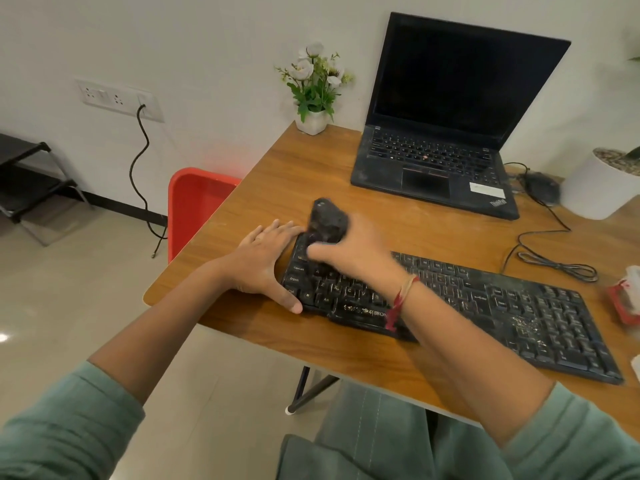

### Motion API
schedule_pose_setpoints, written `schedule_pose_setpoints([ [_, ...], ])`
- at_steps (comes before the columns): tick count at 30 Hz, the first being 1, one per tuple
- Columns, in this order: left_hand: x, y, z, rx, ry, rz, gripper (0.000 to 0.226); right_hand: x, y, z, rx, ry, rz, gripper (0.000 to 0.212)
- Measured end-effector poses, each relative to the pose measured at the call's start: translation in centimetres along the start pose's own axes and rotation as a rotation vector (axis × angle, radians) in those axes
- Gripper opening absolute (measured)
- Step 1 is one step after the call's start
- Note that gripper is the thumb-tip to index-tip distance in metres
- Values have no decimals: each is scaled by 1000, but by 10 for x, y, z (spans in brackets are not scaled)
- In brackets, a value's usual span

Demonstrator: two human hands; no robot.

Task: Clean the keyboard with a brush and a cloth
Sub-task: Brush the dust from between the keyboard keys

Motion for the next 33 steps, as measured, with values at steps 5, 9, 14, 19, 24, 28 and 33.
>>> schedule_pose_setpoints([
  [5,2,-1,-1,5,6,13,144,-3,-2,-1,-88,-126,23,26],
  [9,3,1,0,-4,-6,15,148,1,-7,-1,-62,-70,19,22],
  [14,7,1,-1,7,-31,37,147,-13,-6,20,-216,-100,-81,23],
  [19,8,2,0,14,15,61,123,-21,-13,19,-173,20,-130,23],
  [24,10,3,-2,3,-46,61,132,-22,-22,16,-217,58,-143,21],
  [28,16,7,-5,-91,-54,12,148,-22,-27,13,-229,90,-185,24],
  [33,27,19,-6,-251,2,-116,127,-43,-23,22,-327,180,-407,26],
])
Point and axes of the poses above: each hand's wrist, its own y-axis away from the middle knuckle, its own z-axis out of the palm, x = y × z, the point moved 7 cm from there along -y, towards the middle knuckle, and after that the axes turned 9 degrees about y, right-handed, at the moved point
